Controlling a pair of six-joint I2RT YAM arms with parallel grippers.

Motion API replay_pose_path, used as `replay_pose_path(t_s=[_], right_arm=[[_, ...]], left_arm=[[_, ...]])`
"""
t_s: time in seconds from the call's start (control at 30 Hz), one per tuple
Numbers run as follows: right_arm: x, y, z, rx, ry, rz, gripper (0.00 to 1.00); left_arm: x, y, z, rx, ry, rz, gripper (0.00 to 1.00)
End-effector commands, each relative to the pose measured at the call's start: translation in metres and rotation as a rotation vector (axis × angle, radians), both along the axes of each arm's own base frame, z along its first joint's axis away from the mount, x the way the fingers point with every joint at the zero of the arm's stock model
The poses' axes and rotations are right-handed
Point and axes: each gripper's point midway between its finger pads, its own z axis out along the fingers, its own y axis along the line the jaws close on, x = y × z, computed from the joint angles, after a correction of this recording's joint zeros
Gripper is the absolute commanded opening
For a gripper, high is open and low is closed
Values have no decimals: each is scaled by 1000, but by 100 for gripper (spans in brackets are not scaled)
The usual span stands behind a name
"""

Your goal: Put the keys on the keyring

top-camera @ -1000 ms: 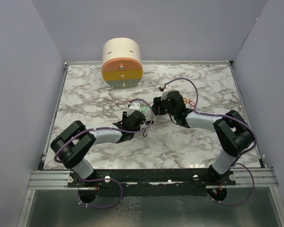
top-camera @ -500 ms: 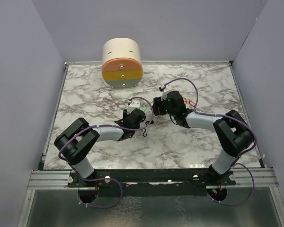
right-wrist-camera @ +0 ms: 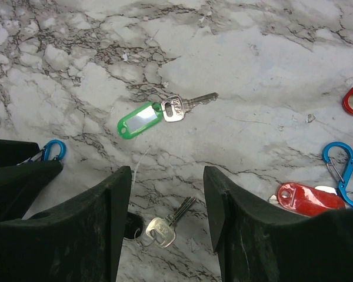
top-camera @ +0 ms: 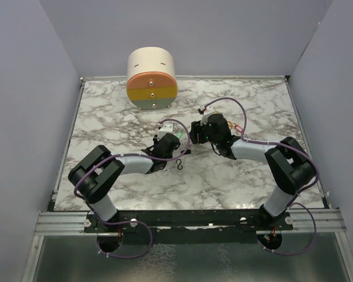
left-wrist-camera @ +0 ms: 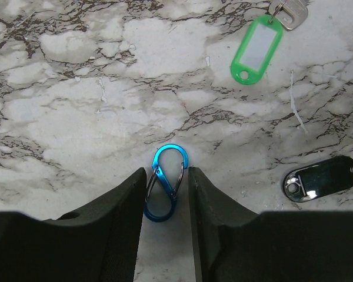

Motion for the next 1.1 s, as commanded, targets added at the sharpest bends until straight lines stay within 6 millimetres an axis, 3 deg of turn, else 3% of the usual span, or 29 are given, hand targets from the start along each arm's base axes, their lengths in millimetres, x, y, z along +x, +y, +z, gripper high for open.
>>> replay_pose_path(t_s=[0.0, 0.3, 0.4, 0.57, 0.87, 1.07], right_arm=[[-1, -4, 9, -5, -31, -13, 53], [-1, -4, 11, -2, -33, -14, 53], [-1, -4, 11, -3, -33, -15, 53], [-1, -4, 10, -4, -33, -17, 53], [-1, -4, 11, -5, -34, -14, 53], [1, 2, 5, -6, -30, 12, 53]], left_arm=[[-9, -1, -11, -10, 58, -31, 37], [-17, 4, -17, -5, 78, -33, 37], [-19, 5, -18, -3, 82, -33, 32], [-20, 6, -20, -9, 88, -36, 12], [-21, 4, -20, -14, 90, -48, 0], [-18, 3, -15, -15, 83, -49, 0]])
